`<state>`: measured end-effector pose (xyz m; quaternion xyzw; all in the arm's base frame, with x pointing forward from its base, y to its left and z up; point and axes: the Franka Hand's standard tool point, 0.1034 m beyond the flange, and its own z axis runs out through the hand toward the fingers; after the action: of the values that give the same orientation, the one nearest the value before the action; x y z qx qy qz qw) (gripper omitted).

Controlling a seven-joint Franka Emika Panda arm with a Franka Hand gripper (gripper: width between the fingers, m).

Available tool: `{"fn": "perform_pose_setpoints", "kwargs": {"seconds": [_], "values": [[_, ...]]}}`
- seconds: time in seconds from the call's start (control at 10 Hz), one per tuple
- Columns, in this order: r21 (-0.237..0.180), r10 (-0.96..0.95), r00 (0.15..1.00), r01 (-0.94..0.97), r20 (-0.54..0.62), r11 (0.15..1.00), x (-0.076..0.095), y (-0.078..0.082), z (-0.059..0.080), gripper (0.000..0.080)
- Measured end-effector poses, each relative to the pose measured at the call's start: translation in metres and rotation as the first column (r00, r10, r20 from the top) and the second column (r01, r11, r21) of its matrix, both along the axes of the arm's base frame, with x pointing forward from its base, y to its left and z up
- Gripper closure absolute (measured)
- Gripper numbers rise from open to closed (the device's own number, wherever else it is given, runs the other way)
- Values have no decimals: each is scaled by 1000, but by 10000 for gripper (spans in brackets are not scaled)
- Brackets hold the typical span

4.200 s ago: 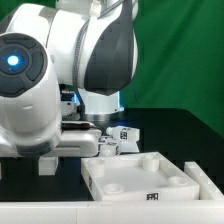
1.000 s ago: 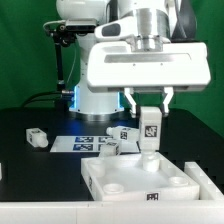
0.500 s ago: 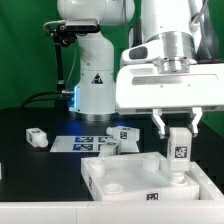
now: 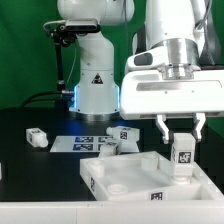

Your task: Assemble one leg

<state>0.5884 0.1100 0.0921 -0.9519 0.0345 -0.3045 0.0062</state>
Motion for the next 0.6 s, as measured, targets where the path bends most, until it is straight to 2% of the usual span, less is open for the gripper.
{"fn": "perform_pose_setpoints", "kwargs": {"seconds": [0.2, 0.6], "values": [[-2, 1, 1000, -1, 9, 1000, 2, 0, 0, 512], [-25, 17, 1000, -17, 0, 1000, 10, -10, 0, 512]]}}
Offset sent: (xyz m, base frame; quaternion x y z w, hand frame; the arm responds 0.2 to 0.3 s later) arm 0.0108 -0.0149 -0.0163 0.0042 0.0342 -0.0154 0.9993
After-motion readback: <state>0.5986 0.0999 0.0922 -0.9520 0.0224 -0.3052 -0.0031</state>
